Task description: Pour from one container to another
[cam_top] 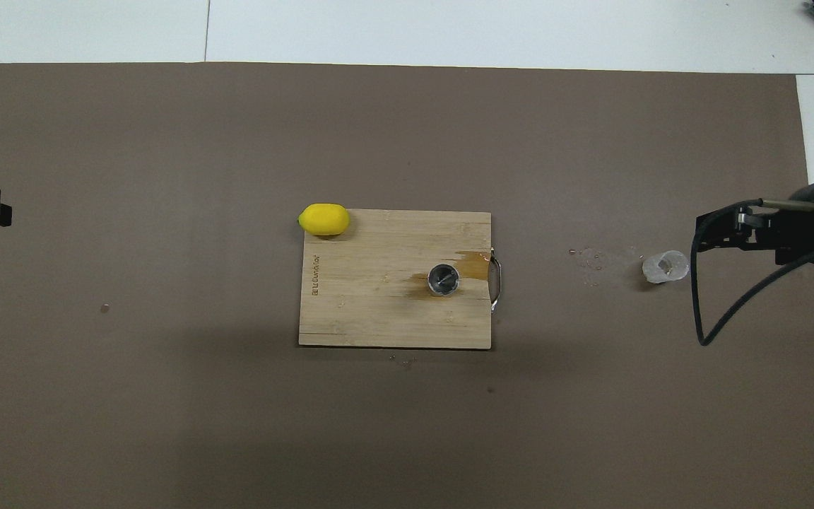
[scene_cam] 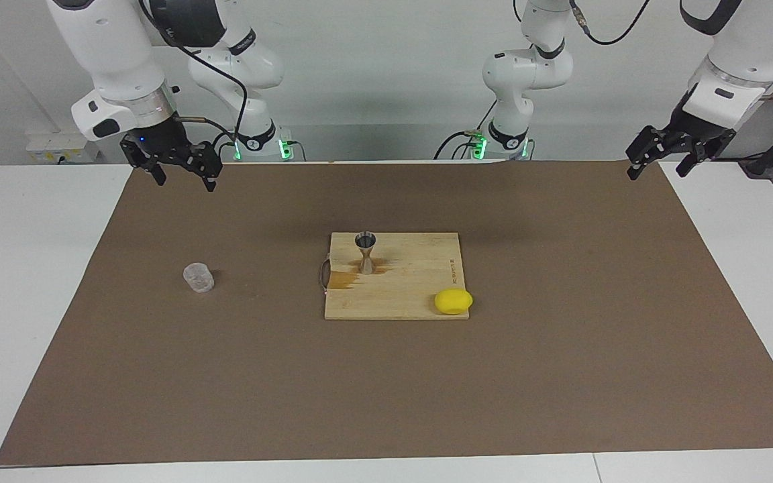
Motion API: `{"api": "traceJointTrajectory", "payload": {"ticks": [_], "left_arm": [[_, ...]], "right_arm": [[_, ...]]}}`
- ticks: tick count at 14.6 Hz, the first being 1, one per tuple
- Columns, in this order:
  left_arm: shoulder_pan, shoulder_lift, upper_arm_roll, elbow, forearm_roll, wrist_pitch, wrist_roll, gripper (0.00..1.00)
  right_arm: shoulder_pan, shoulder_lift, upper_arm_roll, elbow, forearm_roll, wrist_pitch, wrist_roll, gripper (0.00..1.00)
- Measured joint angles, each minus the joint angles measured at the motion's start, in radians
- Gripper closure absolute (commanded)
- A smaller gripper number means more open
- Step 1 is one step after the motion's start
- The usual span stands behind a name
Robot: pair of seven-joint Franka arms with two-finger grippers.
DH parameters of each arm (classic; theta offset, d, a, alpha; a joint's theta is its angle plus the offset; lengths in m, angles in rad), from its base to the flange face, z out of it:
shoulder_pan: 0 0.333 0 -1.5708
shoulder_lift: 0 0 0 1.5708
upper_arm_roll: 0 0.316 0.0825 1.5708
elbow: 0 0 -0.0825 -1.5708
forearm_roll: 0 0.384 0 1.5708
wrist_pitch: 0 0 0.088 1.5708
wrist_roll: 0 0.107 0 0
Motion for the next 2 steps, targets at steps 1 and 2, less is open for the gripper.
{"api": "traceJointTrajectory", "payload": {"ticks": [1,2], "left_arm": [[0.000,0.000,0.000,0.000,0.000,0.000,0.000,0.00],[0.000,0.000,0.000,0.000,0.000,0.000,0.000,0.00]], "right_arm": [[0.000,0.000,0.000,0.000,0.000,0.000,0.000,0.00],[0.000,0.000,0.000,0.000,0.000,0.000,0.000,0.00]]}}
